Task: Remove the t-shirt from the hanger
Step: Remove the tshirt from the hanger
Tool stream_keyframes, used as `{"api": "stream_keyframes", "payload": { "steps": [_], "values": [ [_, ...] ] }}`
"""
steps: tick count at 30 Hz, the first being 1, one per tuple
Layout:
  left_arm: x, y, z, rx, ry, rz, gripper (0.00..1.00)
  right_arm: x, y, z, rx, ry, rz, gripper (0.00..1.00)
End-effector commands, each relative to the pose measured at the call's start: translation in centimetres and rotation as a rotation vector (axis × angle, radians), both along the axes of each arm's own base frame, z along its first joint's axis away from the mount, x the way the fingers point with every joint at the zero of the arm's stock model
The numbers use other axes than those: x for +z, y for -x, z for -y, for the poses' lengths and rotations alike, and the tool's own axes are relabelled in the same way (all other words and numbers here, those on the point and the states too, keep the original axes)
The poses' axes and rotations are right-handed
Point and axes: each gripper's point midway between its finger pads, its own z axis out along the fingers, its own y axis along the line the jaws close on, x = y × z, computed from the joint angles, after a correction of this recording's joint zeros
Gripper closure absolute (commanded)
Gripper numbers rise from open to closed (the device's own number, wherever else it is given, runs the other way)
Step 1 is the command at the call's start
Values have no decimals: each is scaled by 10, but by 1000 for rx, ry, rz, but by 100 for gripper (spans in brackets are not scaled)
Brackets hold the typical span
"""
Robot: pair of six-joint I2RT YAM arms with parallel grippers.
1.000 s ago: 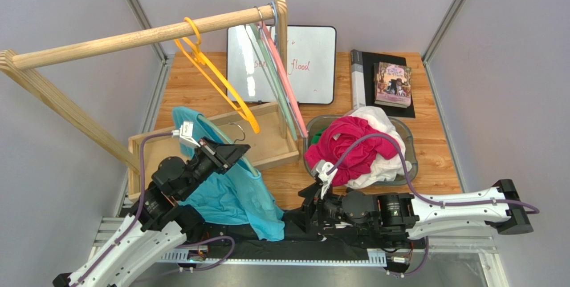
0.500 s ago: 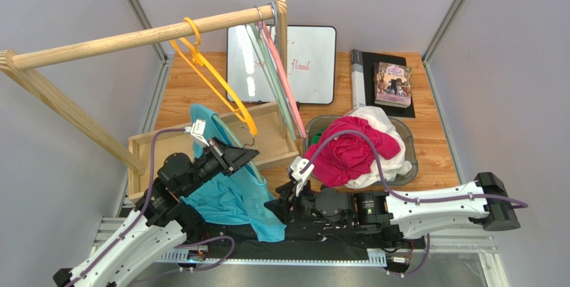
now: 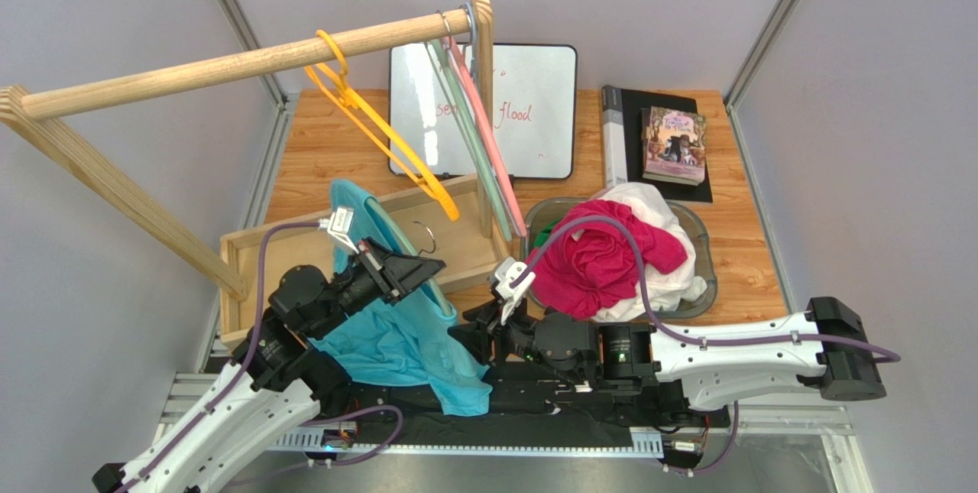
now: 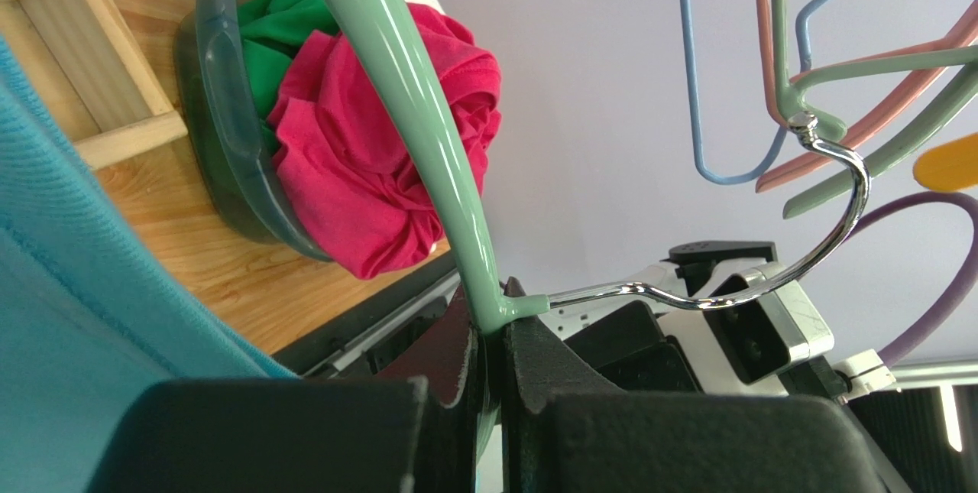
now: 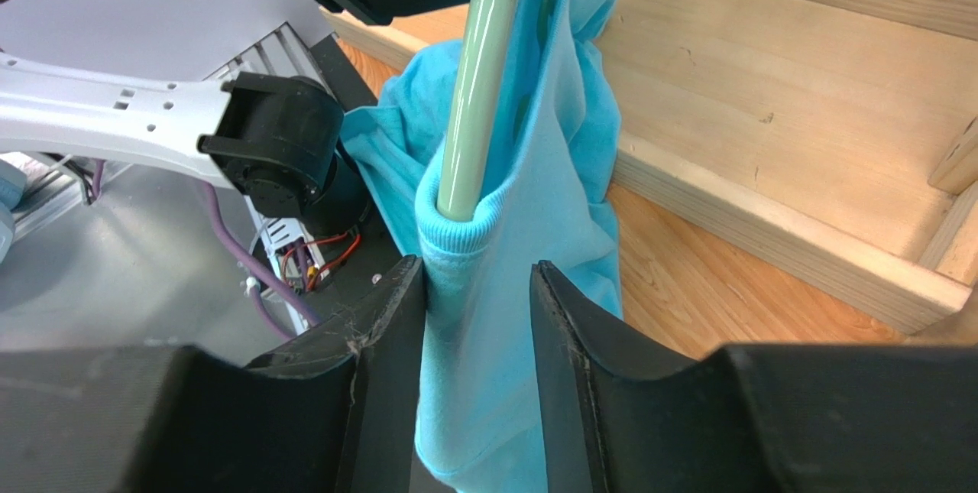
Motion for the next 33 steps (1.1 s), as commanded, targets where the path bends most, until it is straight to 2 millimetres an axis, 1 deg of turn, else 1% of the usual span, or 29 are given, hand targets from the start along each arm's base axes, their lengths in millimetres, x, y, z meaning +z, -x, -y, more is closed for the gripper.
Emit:
{"api": "stream_keyframes", "payload": {
  "steps": [1,2,3,4,5,6,8,9,10,12,13,14,15,16,17,21,22,23,24,25,26,27,28,29,30,33],
  "values": [
    [25,7,3,-43,65,71,100,35,-15,-8,-47,-88,35,61],
    [25,7,3,-41,64,72,100,36,-14,-9,-46,-92,38,61],
    [23,7,4,-43,62,69,100,37,-16,-8,-49,-95,41,76],
    [23,7,3,-43,62,69,100,39,-17,-9,-49,-98,43,84],
    [22,7,3,-43,61,68,100,38,-17,-9,-50,-93,44,88],
    [22,7,4,-43,61,68,100,42,-19,-9,-54,-96,48,92],
    [22,7,4,-44,58,67,100,44,-24,-8,-69,-94,51,91],
    [21,8,4,-46,57,68,100,46,-24,-9,-71,-96,53,85],
    [21,8,4,-49,57,68,100,48,-28,-8,-83,-98,55,85],
    [21,9,5,-54,55,68,100,49,-30,-9,-84,-90,65,91],
    [19,9,5,-55,49,64,100,54,-35,-9,-96,-98,68,91],
    [19,8,5,-54,47,64,100,54,-35,-10,-92,-96,68,88],
    [19,9,5,-57,47,61,100,55,-37,-13,-82,-94,70,79],
    [19,9,5,-60,46,62,100,56,-37,-14,-79,-93,71,79],
    [19,9,5,-58,47,64,100,57,-37,-14,-79,-95,71,82],
    [20,10,5,-63,46,67,100,58,-36,-16,-66,-95,72,74],
    [20,10,5,-64,45,68,100,57,-36,-16,-66,-93,73,74],
    [20,11,5,-64,45,71,100,56,-36,-16,-63,-92,71,80],
    [20,10,5,-63,42,69,100,57,-37,-16,-66,-94,73,81],
    [19,10,6,-66,41,71,100,58,-37,-15,-64,-93,75,80],
    [18,9,6,-64,36,67,100,59,-36,-15,-61,-95,80,71],
    [17,10,7,-69,34,65,100,61,-36,-15,-57,-100,85,71],
    [16,10,7,-72,33,61,100,59,-37,-15,-57,-93,86,73],
    [16,10,8,-78,35,61,100,63,-38,-16,-60,-99,86,90],
    [16,11,8,-81,37,61,100,62,-42,-15,-74,-94,87,100],
    [14,13,10,-93,31,60,100,66,-44,-16,-78,-98,90,100]
  ]
}}
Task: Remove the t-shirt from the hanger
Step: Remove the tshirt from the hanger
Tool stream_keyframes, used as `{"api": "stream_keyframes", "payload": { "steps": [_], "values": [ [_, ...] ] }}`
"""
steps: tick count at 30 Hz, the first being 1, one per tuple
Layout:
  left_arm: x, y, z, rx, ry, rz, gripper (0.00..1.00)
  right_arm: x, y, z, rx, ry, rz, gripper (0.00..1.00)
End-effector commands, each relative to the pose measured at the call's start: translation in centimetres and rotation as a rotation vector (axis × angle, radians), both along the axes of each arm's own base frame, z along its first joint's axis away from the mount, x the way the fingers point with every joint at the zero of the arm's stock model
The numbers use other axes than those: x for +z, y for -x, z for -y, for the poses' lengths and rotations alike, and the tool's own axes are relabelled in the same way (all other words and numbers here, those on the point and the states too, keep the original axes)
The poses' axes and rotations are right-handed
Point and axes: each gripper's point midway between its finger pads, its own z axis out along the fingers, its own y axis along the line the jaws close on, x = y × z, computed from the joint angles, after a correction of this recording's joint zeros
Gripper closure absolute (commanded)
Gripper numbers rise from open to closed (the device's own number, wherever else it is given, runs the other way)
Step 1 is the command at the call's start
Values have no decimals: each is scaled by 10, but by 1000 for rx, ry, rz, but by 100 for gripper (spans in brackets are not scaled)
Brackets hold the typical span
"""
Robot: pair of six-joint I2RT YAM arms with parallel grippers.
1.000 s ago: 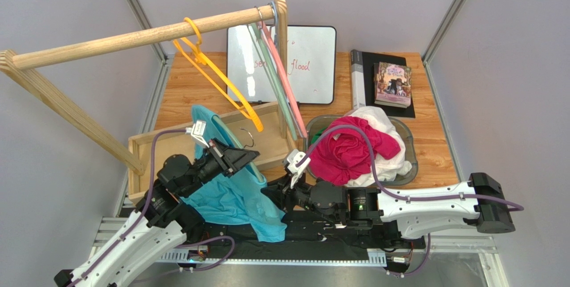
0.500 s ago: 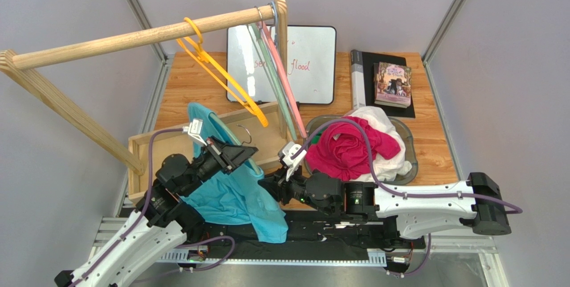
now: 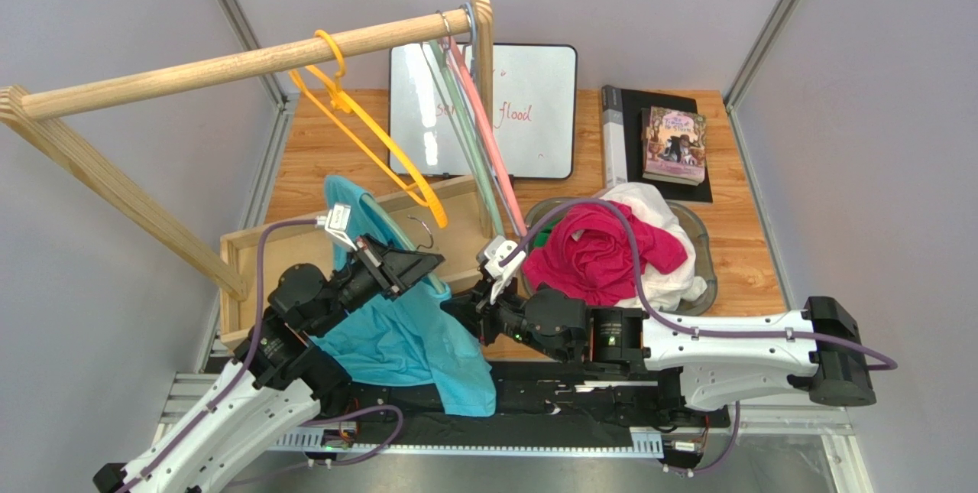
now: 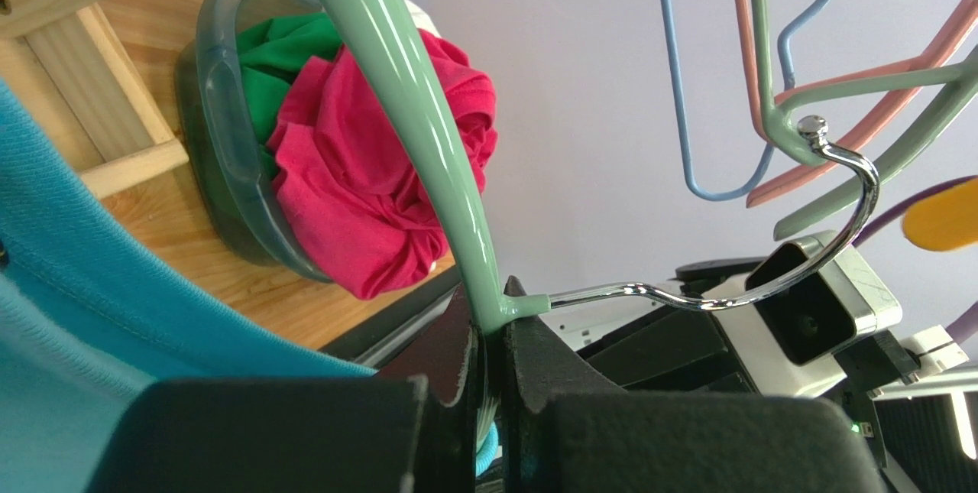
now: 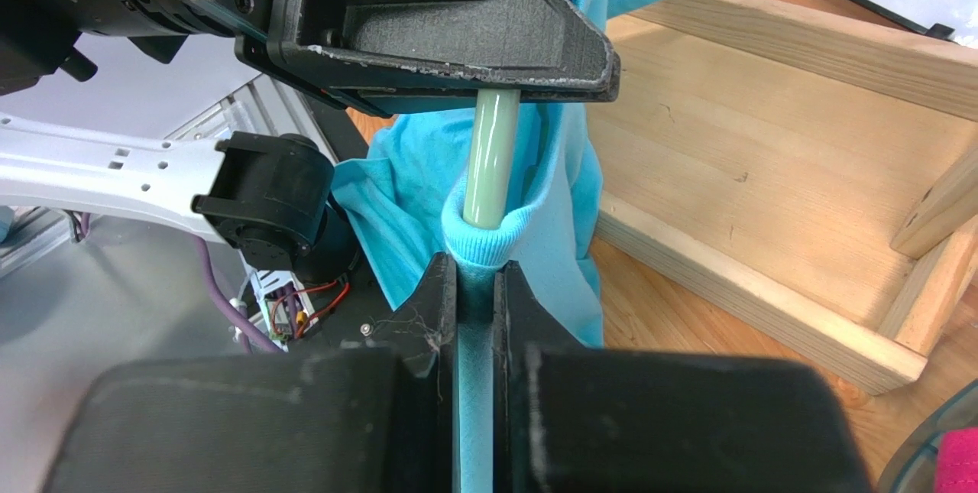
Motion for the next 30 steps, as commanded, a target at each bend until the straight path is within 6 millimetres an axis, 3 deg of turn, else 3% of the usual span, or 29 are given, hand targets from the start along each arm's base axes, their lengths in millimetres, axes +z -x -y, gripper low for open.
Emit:
{"api": "stream_keyframes", "payload": {
  "steps": [1,4,6,9,15,17,21,22,23,26,30],
  "values": [
    [11,18,9,-109,23,35,100,42,-21,-2,-65,-89,58,100],
    [9,20,10,-120,12,34,100,44,-30,-3,-97,-73,59,88],
    [5,21,11,-129,1,24,100,48,-36,-6,-99,-72,63,75],
    [3,22,11,-134,-1,19,100,51,-39,-12,-84,-74,61,78],
    [4,24,9,-136,-4,21,100,50,-41,-13,-88,-49,48,61],
    [5,27,8,-143,-5,28,100,45,-37,-9,-80,-40,22,50],
    [14,36,8,-177,-19,51,100,39,-28,19,-86,-66,-36,39],
    [14,37,9,-191,-35,61,100,46,-25,33,-97,-101,-53,35],
    [12,42,10,-222,-53,57,100,26,-27,43,-124,-71,-68,31],
    [18,53,15,-300,-75,68,100,15,-29,67,-177,-87,-92,27],
    [31,66,24,-404,-41,96,100,2,-39,81,-207,-127,-138,24]
  ]
}}
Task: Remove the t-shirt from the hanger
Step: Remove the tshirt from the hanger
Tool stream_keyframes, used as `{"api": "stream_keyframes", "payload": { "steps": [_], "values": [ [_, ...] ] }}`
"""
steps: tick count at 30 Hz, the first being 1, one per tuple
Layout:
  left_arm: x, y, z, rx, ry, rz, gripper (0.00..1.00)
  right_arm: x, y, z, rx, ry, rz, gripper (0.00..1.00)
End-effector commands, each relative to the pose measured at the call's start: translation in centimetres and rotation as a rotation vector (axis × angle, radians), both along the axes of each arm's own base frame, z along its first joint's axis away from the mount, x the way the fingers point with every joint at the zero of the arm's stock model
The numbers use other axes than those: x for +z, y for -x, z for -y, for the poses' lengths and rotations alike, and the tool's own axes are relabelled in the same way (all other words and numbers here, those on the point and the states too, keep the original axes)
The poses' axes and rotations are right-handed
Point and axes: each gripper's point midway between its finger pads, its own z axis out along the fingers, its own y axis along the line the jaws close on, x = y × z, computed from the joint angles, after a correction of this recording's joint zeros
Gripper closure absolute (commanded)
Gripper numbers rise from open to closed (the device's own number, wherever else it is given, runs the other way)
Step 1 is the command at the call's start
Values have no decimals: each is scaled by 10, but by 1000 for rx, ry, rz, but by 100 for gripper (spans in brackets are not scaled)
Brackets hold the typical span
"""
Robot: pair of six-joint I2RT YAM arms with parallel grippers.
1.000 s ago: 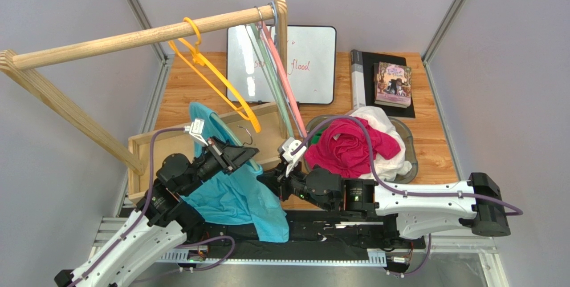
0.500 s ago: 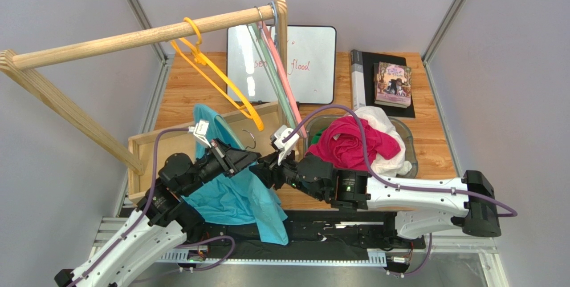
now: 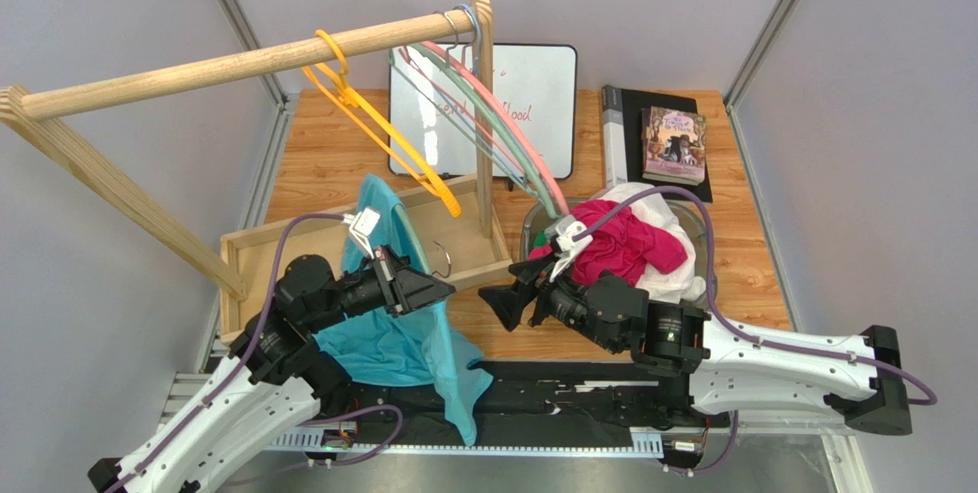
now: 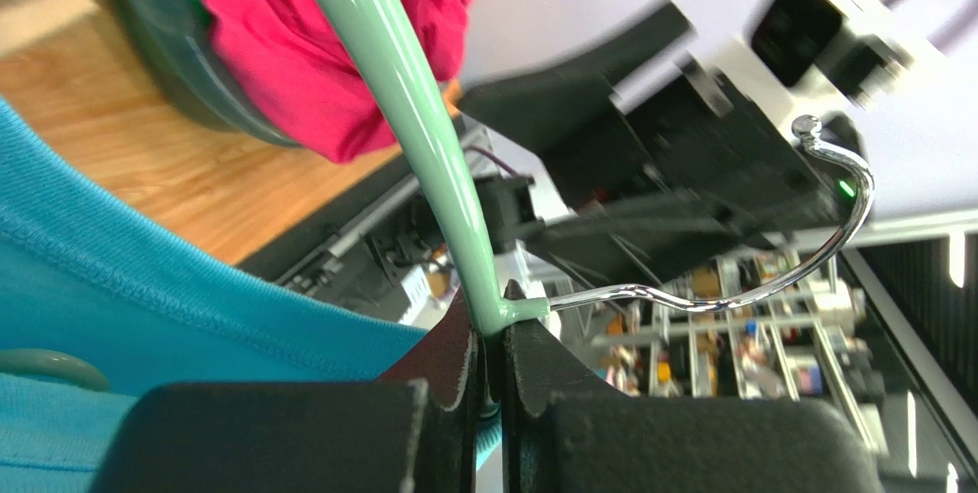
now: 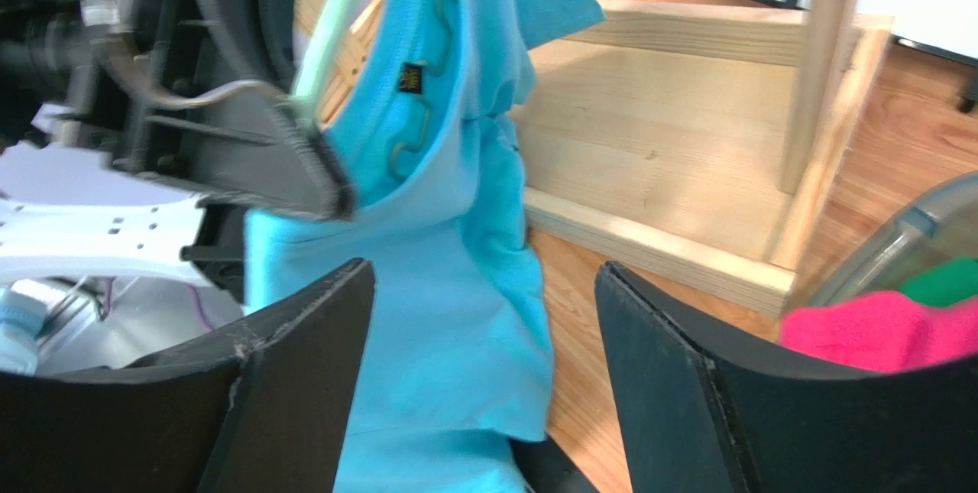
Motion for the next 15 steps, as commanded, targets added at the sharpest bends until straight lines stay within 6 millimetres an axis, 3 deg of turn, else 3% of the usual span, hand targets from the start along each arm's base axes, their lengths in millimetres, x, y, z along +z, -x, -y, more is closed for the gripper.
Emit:
{"api": "stream_keyframes", "payload": {
  "steps": [1,5,10,15],
  "values": [
    [46,26,10,-177,93,136,100,-16,-17,13,-57,-64,-69,24],
    [46,34,17,-262,94,132,100,-17,-34,15,-3,-213,-147,24],
    [59,37,27,-337,196,150,100,0,-41,10,15,-243,-59,14],
    [62,52,31,-460,212,135,100,22,-49,-6,84,-262,52,11]
  ]
}}
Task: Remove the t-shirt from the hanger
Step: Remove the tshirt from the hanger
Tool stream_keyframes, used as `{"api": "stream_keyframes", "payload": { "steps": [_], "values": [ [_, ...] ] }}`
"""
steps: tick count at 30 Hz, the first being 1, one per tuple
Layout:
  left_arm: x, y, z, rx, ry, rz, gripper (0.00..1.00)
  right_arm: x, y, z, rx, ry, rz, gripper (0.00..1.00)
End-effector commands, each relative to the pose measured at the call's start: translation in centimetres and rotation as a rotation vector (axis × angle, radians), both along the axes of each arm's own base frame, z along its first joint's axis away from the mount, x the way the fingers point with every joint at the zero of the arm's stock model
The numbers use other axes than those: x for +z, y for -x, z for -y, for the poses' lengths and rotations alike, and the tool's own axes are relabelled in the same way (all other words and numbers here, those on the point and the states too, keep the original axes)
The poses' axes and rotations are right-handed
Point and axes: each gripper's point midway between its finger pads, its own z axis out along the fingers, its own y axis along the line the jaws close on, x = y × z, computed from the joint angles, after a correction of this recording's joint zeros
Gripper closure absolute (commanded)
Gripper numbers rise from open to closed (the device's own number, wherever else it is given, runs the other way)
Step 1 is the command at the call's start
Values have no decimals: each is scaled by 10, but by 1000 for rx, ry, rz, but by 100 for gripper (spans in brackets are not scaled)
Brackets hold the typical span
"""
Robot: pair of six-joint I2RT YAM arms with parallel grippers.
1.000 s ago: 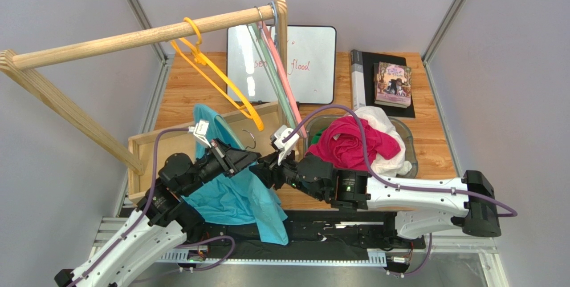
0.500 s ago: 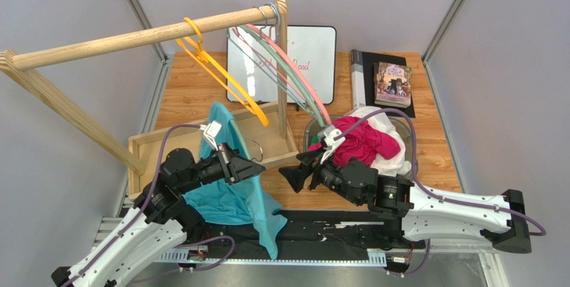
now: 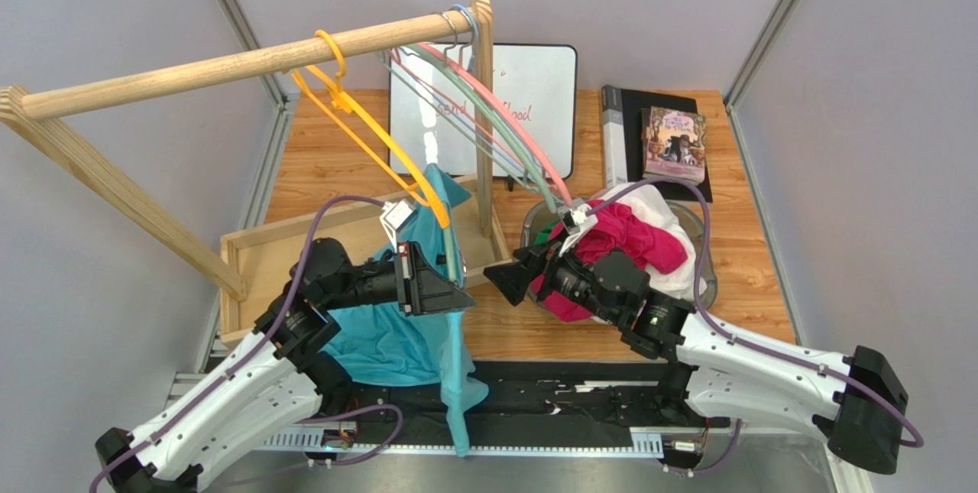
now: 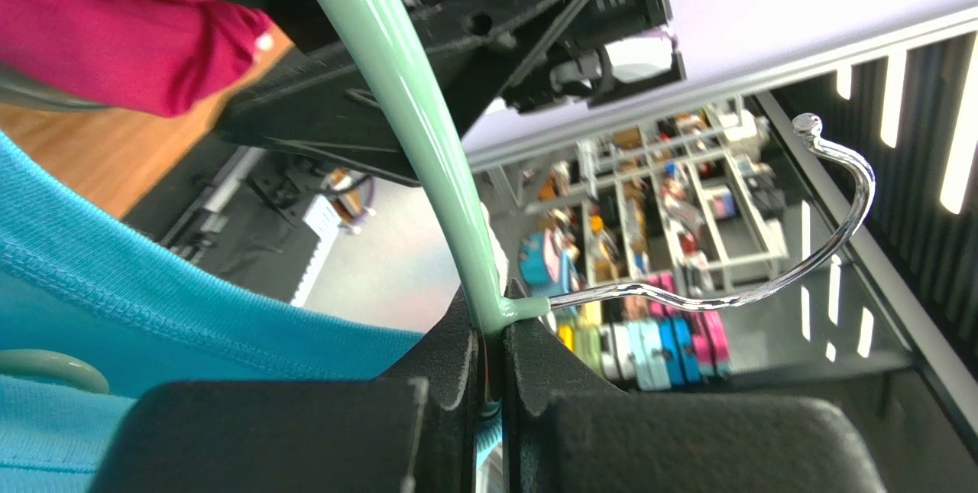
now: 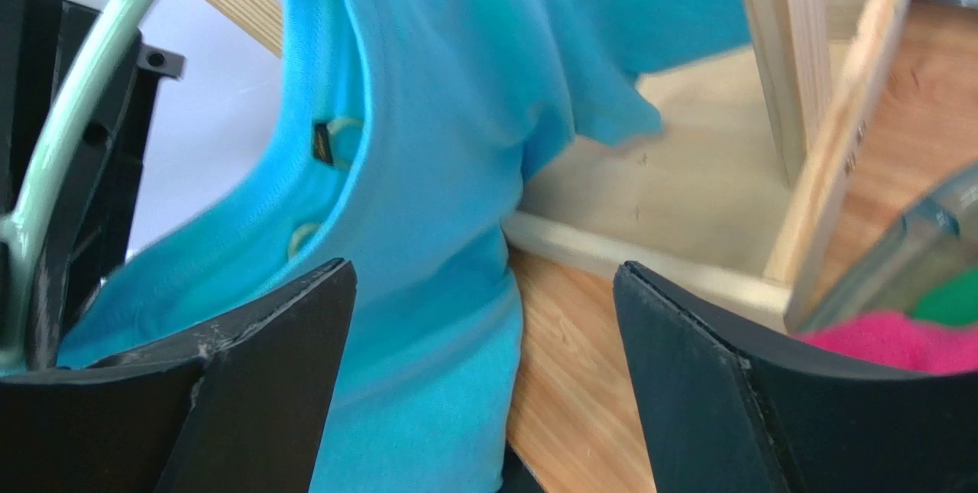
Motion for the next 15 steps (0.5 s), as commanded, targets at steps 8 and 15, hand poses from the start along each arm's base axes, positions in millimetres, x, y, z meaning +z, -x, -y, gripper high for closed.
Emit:
{"api": "stream_keyframes", "payload": {
  "steps": [8,15],
  "values": [
    [26,37,-10,-164,102,72,100,82,-12,-37,87,-244,333,15],
    [20,46,-17,-174,86,52,100,93,-13,-54,99,-297,387,23]
  ]
}}
